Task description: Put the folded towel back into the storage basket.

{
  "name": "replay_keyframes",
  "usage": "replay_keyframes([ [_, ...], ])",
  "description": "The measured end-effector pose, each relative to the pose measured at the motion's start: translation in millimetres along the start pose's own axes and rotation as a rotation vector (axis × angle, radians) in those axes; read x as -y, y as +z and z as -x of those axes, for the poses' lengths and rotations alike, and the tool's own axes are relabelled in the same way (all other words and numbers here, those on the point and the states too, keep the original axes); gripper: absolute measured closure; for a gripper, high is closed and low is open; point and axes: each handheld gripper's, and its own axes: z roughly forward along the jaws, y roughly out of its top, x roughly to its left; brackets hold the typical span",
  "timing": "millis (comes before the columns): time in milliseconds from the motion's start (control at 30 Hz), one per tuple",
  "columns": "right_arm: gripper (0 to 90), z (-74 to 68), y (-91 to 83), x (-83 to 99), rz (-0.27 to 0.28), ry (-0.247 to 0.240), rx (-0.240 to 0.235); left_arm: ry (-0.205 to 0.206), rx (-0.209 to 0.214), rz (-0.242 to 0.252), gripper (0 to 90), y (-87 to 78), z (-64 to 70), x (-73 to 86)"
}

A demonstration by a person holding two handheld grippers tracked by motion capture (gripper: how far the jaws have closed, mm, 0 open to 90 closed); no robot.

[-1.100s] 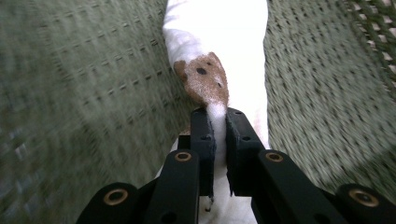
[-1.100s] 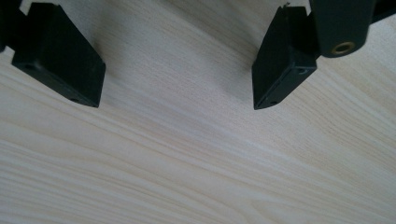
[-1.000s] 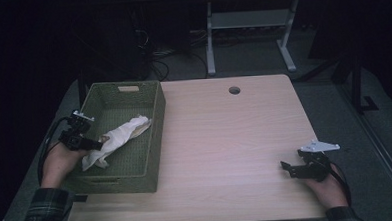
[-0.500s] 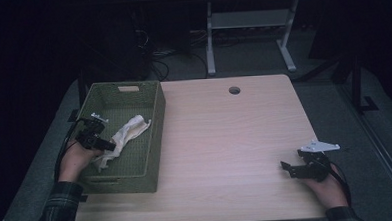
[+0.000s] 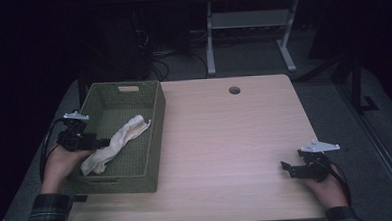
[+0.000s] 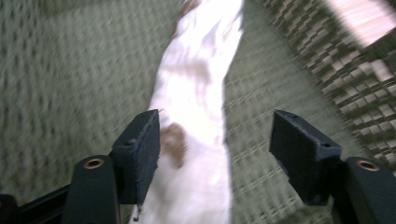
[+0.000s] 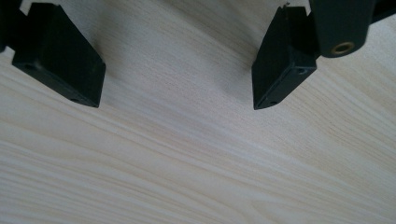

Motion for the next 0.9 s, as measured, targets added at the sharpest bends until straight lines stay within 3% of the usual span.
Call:
replay_keyframes([
  [267, 17.1, -0.3, -0.5, 0.3, -0.001, 0.002, 0.000, 0.048, 0.079, 0.123, 28.3, -8.6, 33.0, -17.2],
  [433, 16.9, -0.2, -0.4, 0.3, -0.001, 0.002, -0.001, 0.074, 0.141, 0.186, 28.0, -4.2, 64.4, -32.3],
  [667, 16.8, -0.2, -0.4, 0.3, -0.001, 0.002, -0.001, 0.135, 0.212, 0.218, 27.9, 11.2, 114.1, -52.6],
  [833, 16.7, -0.3, -0.4, 0.3, -0.001, 0.002, -0.001, 0.191, 0.258, 0.210, 27.9, 28.0, 149.8, -62.1],
  [900, 16.7, -0.2, -0.3, 0.3, -0.001, 0.002, -0.001, 0.193, 0.282, 0.216, 27.9, 35.6, 164.7, -64.2],
])
